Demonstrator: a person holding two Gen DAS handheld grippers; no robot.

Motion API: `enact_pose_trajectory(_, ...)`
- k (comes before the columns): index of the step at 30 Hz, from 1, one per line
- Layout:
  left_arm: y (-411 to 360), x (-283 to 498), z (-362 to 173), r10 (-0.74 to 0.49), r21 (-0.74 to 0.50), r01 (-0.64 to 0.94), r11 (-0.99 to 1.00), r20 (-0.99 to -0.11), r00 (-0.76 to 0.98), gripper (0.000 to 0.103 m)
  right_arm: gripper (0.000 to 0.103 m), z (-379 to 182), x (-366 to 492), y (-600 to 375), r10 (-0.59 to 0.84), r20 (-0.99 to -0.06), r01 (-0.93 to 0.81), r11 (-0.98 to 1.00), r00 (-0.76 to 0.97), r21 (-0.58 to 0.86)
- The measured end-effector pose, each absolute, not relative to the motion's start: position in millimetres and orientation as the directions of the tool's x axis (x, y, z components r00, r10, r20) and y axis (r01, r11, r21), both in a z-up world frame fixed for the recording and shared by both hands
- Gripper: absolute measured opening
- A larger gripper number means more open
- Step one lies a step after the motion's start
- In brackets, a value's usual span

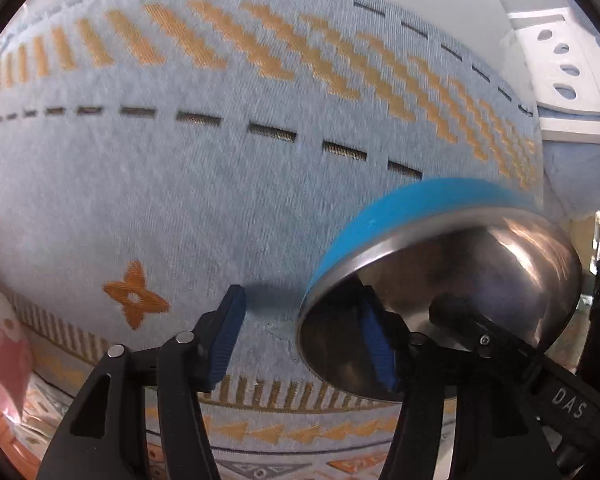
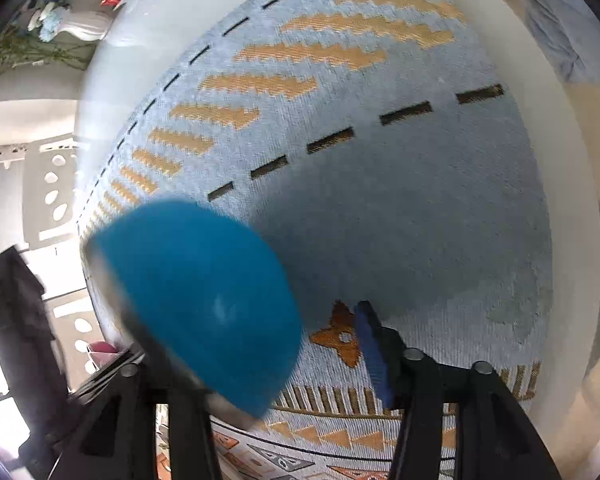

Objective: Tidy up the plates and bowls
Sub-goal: 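Close both grippers on the blue bowl rim and lift it, then carry the blue steel bowl with both grippers toward the pink-and-teal bowl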

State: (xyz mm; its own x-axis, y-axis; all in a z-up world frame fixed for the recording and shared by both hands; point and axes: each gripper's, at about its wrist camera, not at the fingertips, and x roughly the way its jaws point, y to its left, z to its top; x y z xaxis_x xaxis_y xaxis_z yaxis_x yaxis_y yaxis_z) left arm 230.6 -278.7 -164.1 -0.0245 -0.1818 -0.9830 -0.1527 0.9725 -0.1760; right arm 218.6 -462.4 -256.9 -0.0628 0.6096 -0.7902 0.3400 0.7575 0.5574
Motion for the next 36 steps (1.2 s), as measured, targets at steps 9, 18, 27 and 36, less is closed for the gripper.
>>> enact_pose_trajectory(9, -285.9, 238.5, -166.1, -0.168, -0.165, -0.116, 0.98, -0.986, -0.016, 0.06, 0.059, -253.2, 214.7, -458.2, 0.623, -0.782, 0.323, 0.745, -0.023, 0.584)
enact_pose_trajectory(18, -299.5, 234.8, -166.8, -0.143, -0.143, -0.057, 0.988, -0.99, 0.01, 0.069, 0.058, -253.9, 206.3, -469.0, 0.635, -0.773, 0.33, 0.727, 0.013, 0.602)
enact_pose_trajectory(27, -300.2, 230.8, -164.3, -0.143, -0.143, -0.062, 0.988, -0.99, 0.014, 0.069, 0.057, -253.1, 210.1, -464.7, 0.631, -0.776, 0.328, 0.733, 0.0, 0.596)
enact_pose_trajectory(36, -297.3, 232.0, -163.3, -0.146, -0.146, -0.049, 0.988, -0.989, -0.003, 0.068, 0.056, -252.1, 209.7, -464.8, 0.623, -0.782, 0.325, 0.741, -0.006, 0.588)
